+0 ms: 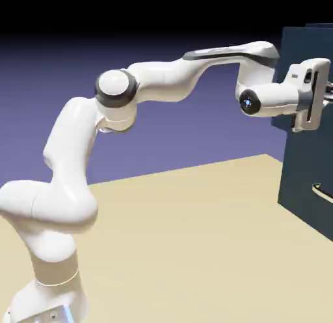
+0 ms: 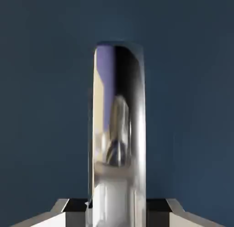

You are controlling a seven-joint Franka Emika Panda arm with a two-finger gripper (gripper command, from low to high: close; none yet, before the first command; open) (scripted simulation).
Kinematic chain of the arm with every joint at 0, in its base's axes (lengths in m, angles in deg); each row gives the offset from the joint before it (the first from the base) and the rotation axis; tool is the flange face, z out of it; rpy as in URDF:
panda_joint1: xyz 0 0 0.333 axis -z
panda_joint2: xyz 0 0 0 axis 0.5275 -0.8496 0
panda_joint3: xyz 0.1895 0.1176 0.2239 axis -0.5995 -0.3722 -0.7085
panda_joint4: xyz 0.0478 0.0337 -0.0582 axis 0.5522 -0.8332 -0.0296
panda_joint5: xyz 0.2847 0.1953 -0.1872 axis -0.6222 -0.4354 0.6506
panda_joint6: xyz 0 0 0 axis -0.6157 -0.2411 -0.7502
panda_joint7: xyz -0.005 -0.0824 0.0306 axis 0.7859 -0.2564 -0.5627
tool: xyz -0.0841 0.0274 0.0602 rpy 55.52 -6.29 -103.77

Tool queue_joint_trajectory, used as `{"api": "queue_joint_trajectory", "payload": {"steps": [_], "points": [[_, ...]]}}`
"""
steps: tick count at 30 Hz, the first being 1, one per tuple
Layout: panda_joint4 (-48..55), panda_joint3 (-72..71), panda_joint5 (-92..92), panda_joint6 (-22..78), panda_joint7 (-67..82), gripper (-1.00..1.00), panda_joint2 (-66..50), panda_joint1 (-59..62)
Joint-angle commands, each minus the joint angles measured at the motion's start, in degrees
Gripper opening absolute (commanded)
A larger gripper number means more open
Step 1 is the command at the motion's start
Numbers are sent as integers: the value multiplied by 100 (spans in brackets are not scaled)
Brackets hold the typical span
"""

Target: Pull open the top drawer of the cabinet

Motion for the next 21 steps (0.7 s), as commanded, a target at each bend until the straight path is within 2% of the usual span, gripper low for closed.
{"api": "queue_joint_trajectory", "payload": {"steps": [1,14,18,21], "points": [[-208,113,-43,44,120,-100,-95,-186],[-2499,2154,-256,447,1093,-100,-826,-2866],[-3121,2910,-202,592,1076,-100,-717,-3693],[-3205,3056,-187,891,460,-100,-103,-3558]]}}
